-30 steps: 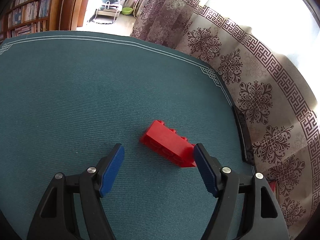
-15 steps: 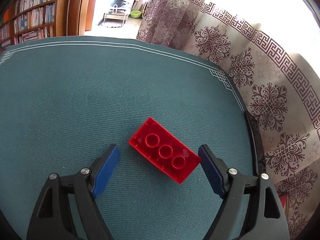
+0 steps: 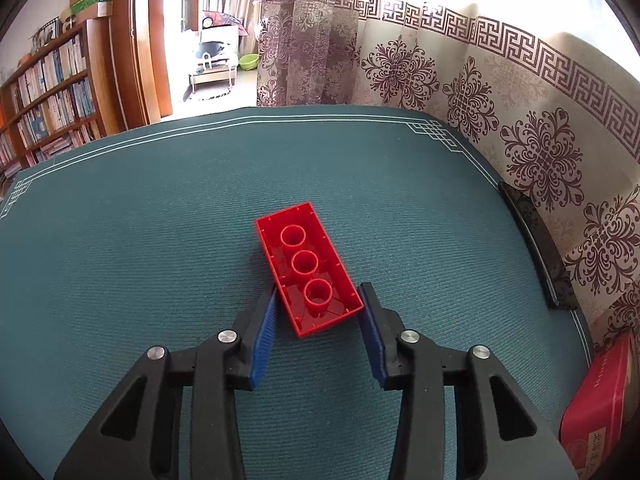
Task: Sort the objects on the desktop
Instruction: 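Grasp the red brick with the left gripper, then carry the red brick into the red tin and open the left gripper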
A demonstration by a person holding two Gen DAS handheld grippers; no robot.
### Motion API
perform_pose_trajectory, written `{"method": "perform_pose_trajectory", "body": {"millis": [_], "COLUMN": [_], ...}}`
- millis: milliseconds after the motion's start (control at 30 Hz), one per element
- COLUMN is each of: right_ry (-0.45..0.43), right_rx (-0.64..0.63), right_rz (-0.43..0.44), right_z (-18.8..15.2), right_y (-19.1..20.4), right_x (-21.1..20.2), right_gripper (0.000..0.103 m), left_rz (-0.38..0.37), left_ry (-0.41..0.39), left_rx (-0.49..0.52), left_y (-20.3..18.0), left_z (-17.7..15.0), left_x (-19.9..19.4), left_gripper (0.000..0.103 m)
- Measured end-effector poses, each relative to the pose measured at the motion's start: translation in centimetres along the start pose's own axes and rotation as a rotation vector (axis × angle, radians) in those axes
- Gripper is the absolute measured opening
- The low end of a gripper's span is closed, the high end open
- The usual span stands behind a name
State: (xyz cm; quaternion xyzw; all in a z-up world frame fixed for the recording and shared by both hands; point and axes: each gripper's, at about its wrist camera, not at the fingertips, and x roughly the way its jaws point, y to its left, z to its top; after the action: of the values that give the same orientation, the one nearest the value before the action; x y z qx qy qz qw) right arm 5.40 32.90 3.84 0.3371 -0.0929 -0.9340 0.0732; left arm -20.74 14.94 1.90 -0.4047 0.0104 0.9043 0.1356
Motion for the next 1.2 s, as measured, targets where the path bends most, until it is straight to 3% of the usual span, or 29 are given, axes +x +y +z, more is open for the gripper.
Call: {"method": "perform_pose_trajectory", "body": {"millis": [200, 367, 600, 900, 967, 1033, 1200], "right_ry": [0.012, 0.028, 0.016, 0.012, 0.012, 0.011, 0.012], "right_rx": [-0.014, -0.034, -0.048, -0.068, -0.070, -0.067, -0.064], "right_rz": [0.001, -0.005, -0.011, 0.000, 0.002, 0.008, 0.010], "right_z": [-0.8, -1.5, -2.0, -3.0, -3.2, -3.3, -3.3], "right_y": [0.0, 0.2, 0.4, 0.5, 0.6, 0.5, 0.5], "right_x": [-0.2, -0.5, -1.3, -2.5, -2.6, -2.8, -2.9], "right_gripper": [0.102, 0.102, 0.102, 0.102, 0.102, 0.102, 0.102], "left_rz": [-0.053, -0.134, -0.299, -0.514, -0.522, -0.502, -0.405], "left_ry": [-0.011, -0.065, -0.126, -0.066, -0.067, -0.109, -0.180], "left_rx": [0.015, 0.088, 0.301, 0.554, 0.606, 0.631, 0.635], "left_y": [-0.6, -3.4, -10.5, -18.5, -19.5, -20.0, -18.8], "left_z": [-1.2, -1.5, -2.4, -6.0, -6.9, -7.6, -7.9], "left_x": [-2.2, -6.2, -12.0, -14.8, -15.5, -16.2, -17.4], "left_gripper": [0.038, 0.038, 0.038, 0.039, 0.057, 0.069, 0.070]}}
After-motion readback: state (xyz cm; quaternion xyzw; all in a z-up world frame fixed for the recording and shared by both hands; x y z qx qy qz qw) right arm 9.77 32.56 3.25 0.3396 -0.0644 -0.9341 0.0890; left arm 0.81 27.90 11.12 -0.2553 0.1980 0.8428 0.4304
